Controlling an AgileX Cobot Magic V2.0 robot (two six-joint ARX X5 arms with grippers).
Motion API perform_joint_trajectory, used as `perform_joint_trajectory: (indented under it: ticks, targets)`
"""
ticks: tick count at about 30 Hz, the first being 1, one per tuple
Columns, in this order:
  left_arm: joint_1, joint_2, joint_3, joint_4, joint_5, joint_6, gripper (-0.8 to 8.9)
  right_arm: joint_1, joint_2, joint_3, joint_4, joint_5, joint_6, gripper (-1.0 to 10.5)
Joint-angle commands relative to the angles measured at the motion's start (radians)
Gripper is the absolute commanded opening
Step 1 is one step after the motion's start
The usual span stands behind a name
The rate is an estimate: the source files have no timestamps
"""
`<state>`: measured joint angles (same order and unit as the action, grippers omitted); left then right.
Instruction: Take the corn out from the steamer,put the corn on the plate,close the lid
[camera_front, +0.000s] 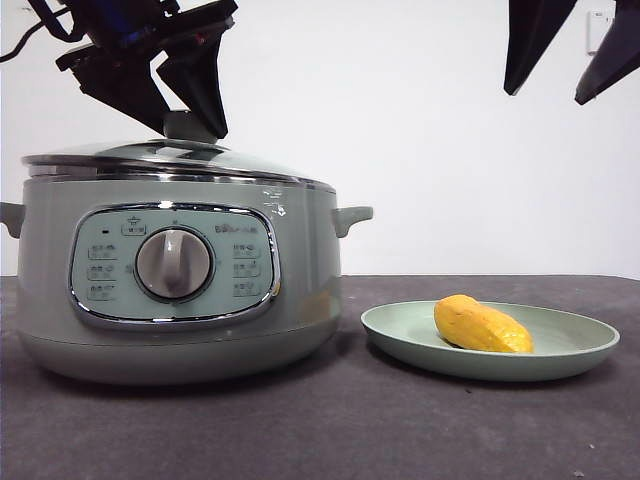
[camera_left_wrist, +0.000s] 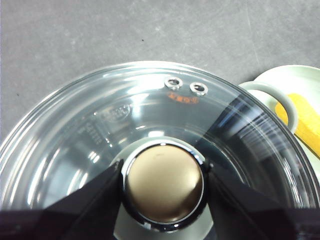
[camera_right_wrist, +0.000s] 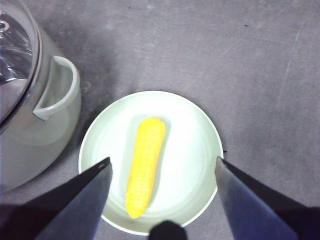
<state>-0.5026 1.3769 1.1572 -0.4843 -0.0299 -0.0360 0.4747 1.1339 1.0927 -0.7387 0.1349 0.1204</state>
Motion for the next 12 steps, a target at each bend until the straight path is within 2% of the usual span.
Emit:
perform_joint_trajectory:
  ticks: [1,12]
  targets:
    - [-0.003,0.005,0.008,0.020,0.039,-0.027,-0.09,-0.004,0.002,-0.004,0.004,0.005,0.009,3.5]
    - [-0.002,0.005,0.008,-0.021,0.037,-0.046,-0.09,-0.004,0.002,-0.004,0.004,0.004,0.010,3.5]
